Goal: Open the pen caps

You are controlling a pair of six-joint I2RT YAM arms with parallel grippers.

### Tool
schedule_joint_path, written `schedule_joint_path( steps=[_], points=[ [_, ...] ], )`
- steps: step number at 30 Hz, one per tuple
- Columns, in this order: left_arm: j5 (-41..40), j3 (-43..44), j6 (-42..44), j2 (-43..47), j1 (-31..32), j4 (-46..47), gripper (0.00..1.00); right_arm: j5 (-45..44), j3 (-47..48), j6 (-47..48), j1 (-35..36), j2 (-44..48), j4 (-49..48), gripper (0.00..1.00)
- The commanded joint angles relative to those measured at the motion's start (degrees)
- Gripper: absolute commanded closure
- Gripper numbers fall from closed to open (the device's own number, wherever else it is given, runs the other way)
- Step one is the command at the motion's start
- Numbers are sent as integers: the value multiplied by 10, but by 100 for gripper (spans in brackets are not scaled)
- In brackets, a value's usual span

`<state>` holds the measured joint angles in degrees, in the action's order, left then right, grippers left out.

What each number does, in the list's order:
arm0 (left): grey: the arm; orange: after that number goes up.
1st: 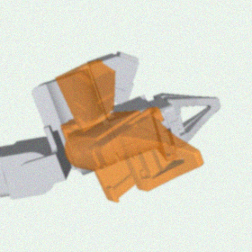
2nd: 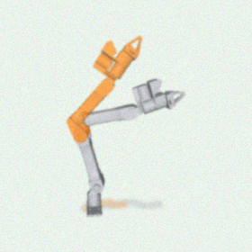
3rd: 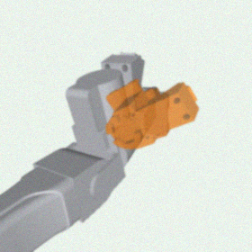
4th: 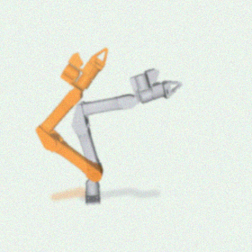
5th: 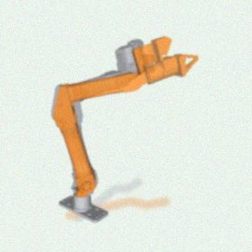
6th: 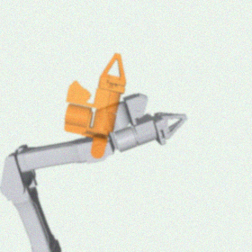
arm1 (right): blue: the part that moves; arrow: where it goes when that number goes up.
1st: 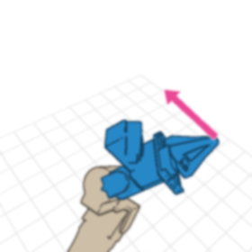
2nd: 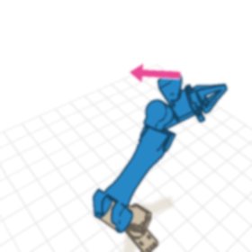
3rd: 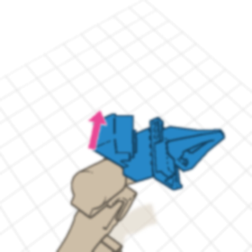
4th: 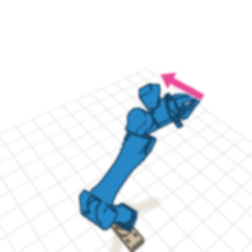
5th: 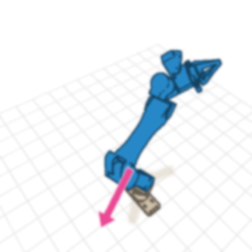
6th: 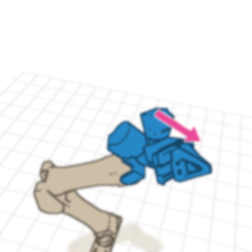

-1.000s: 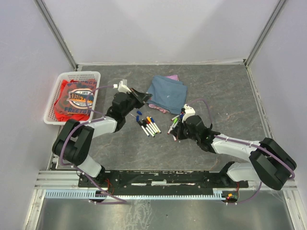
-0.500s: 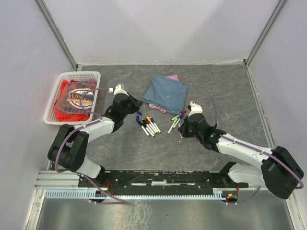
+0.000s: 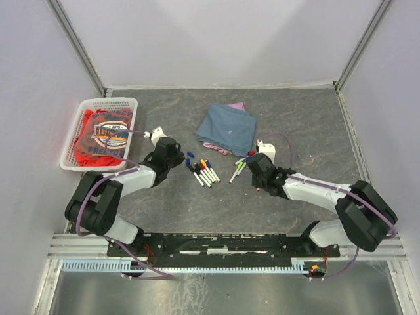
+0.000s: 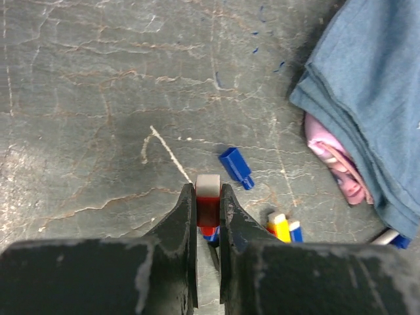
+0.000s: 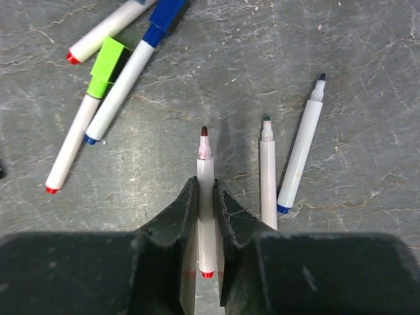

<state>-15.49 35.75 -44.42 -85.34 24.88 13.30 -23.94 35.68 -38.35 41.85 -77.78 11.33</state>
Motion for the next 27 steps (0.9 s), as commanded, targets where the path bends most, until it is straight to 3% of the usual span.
schedule_joint_path(
  steps=[1,14,27],
  points=[
    [-28,-9,27,-11,1,17,89,-38,33,-6,-2,-23,1,80],
    [-15,-26,25,-27,1,48,64,-62,38,-13,-8,-65,-3,72],
    [-10,-34,25,-15,1,52,59,-62,71,-2,-5,-13,38,66]
  ],
)
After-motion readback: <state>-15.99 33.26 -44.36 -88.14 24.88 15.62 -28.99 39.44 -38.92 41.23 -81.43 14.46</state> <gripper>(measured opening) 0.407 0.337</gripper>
